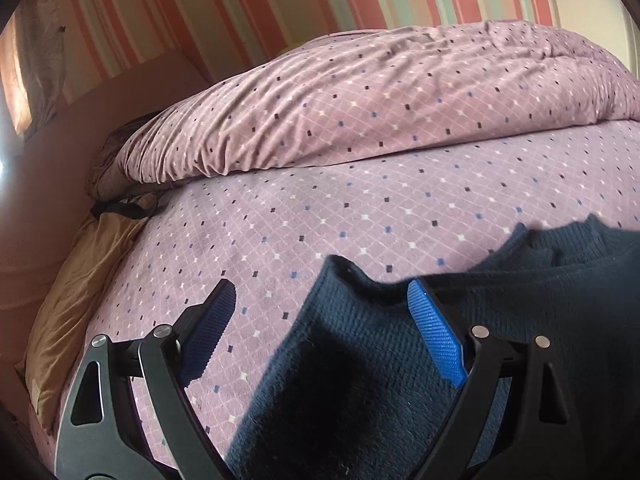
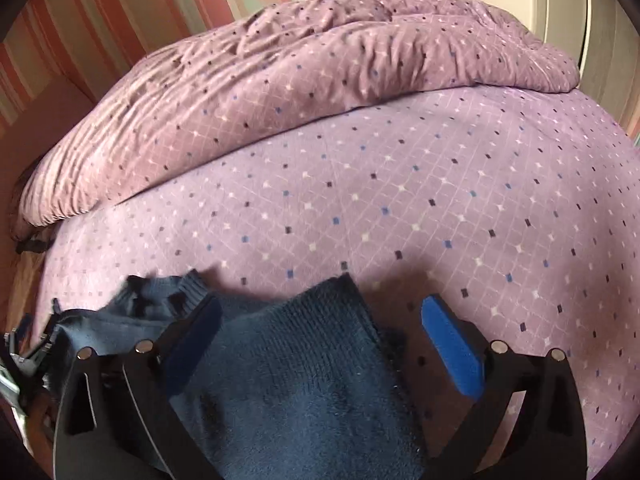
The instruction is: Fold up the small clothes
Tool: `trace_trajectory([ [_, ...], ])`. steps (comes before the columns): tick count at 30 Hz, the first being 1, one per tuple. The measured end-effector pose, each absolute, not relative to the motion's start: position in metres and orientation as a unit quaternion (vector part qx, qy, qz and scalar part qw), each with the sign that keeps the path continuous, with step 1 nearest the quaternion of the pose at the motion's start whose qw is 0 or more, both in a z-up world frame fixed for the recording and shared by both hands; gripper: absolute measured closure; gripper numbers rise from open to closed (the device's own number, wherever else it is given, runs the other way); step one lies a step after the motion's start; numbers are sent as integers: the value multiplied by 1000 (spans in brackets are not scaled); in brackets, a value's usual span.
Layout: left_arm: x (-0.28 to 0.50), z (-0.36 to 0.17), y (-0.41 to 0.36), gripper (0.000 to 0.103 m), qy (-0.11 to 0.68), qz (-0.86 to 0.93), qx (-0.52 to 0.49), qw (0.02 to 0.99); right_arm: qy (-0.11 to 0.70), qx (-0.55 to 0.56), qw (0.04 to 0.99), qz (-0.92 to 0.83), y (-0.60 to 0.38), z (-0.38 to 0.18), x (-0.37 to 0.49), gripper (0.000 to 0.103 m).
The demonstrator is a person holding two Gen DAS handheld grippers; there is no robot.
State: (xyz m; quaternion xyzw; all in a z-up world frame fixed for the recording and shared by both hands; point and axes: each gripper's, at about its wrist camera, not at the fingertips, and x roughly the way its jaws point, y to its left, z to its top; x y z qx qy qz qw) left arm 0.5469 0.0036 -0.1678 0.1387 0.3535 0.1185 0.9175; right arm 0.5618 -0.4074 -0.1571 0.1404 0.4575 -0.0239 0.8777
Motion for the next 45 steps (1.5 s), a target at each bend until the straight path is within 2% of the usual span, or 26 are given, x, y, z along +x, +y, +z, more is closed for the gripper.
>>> trace_trajectory([
  [6,534,-169,-4,15,355,108,131,919,466,66,882,-26,-385,-156,555,3],
  [9,527,-173,-8,13,359,101,127,919,469,65,881,-11,-375,-163,549,11],
  [15,535,-189,-6,9,382,104,130,909,485,49,873,16,-344,-186,546,11],
  [20,555,-211,14,8,418,124,128,891,518,66,853,-2,-347,-219,559,11],
  [23,561,-225,25,4,428,130,132,885,533,79,842,-4,-350,-237,567,4],
  [24,563,-230,26,3,431,128,132,883,534,74,842,-3,-347,-240,569,1],
  [30,562,-231,28,3,425,121,128,888,525,37,850,-24,-337,-238,566,2],
  [39,467,-173,18,3,356,61,60,931,433,42,900,-32,-335,-183,465,2],
  [45,419,-202,12,3,379,72,67,920,443,36,895,-32,-326,-206,412,2],
])
